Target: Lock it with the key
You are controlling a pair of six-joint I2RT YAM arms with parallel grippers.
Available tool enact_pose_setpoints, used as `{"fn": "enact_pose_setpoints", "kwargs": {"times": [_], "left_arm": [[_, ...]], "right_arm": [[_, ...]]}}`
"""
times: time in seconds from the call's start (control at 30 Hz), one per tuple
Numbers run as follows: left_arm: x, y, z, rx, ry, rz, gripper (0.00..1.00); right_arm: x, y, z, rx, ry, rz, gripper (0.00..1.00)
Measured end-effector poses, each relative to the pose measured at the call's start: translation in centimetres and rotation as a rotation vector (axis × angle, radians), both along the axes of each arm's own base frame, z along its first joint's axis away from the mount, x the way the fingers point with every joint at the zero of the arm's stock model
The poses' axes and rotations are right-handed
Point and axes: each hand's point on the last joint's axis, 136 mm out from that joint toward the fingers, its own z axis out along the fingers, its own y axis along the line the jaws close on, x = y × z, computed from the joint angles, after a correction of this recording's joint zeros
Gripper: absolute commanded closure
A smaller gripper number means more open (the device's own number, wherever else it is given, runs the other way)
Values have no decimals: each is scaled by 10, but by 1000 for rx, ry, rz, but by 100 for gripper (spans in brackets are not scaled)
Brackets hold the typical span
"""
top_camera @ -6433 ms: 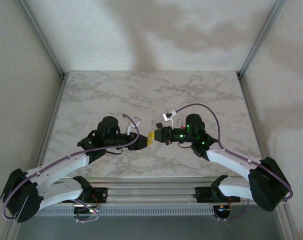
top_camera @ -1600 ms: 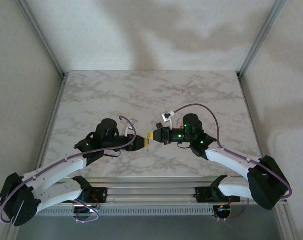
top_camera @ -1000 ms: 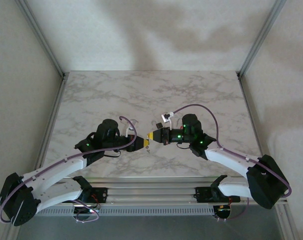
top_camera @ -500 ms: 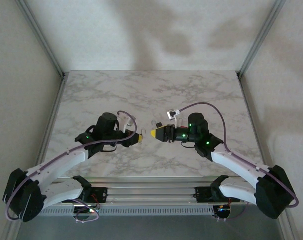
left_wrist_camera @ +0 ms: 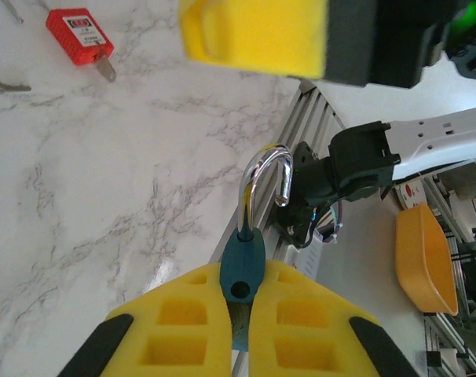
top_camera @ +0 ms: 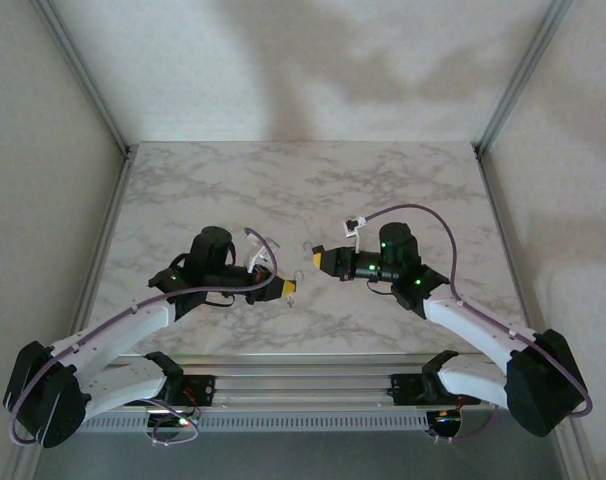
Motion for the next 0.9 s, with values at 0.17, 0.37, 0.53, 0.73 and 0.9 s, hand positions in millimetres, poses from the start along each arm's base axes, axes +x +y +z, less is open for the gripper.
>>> {"fn": "enact_pose_setpoints", "kwargs": {"times": [0.17, 0.37, 0.53, 0.73, 0.9], "left_arm": [[3, 1, 1, 1, -15, 16, 100], [6, 2, 1, 10, -26, 37, 100], [8, 3, 0, 15, -29, 46, 100], [9, 3, -3, 21, -22, 48, 100], [10, 2, -7, 29, -10, 48, 100]], "right_arm": [[-7, 9, -6, 9, 33, 60, 86], [-27, 23, -4, 24, 39, 160, 90], [-32, 26, -1, 31, 26, 179, 91], [-40, 30, 2, 37, 10, 208, 94], [-45, 32, 6, 47, -10, 229, 90]]}}
